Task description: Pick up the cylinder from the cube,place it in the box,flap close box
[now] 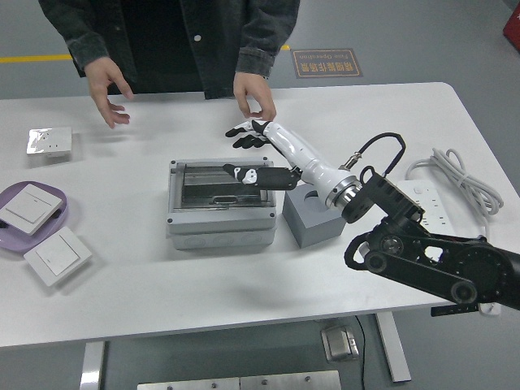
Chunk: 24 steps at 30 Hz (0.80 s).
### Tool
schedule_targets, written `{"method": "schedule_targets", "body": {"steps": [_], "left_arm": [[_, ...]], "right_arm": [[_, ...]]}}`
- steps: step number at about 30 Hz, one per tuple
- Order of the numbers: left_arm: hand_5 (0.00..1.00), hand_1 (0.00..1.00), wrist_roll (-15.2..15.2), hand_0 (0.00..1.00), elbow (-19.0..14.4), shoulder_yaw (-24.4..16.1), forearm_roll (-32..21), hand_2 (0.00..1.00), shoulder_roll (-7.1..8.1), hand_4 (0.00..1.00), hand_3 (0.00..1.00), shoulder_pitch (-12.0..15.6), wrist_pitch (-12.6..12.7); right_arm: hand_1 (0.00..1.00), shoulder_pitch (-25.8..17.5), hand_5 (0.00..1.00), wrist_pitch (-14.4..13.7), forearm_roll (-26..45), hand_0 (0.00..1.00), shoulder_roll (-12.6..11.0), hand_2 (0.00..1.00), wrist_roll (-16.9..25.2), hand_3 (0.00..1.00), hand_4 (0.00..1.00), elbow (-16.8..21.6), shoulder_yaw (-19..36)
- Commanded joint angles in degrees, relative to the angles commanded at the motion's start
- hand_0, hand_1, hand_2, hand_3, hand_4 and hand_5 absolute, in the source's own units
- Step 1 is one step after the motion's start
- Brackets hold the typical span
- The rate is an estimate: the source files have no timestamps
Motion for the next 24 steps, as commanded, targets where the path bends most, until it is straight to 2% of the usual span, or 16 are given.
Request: {"method": "schedule_targets", "body": {"steps": [6,8,16,20,24], "left_arm": [[0.244,0.629,-0.48,0.613,-0.04,0.74,-1.35,0.605,-0.47,0.711,0.634,0.89,-0.02],[0.245,0.629,-0.64,0.614,-0.06,0.99,-1.76,0.606,-0.69,0.711,0.634,1.35,-0.02],[0.245,0.628,-1.14,0.614,-0.07,1.42,-2.03,0.606,-0.69,0.711,0.634,1.87,-0.01],[0.245,0.628,-1.49,0.613,-0.07,1.74,-2.24,0.606,-0.34,0.711,0.634,1.45,-0.05],[0.245,0.628,-1.5,0.613,-0.09,1.75,-2.2,0.606,-0.25,0.711,0.634,1.49,-0.1]], "right_arm": [[0.693,-8.83,0.408,0.97,0.08,0.721,-0.77,0.688,3.83,0.761,0.737,1.39,11.06],[0.69,-12.88,0.395,1.19,1.31,0.722,-0.79,0.686,6.11,0.75,0.725,1.36,15.86],[0.695,-25.01,0.385,1.48,4.59,0.728,-2.01,0.692,10.94,0.756,0.726,0.51,29.98],[0.706,-29.44,0.364,0.7,9.13,0.742,-1.23,0.697,14.05,0.755,0.725,-0.67,34.94],[0.706,-30.94,0.364,0.02,13.91,0.742,-0.15,0.697,16.98,0.755,0.725,-1.73,37.09]]}}
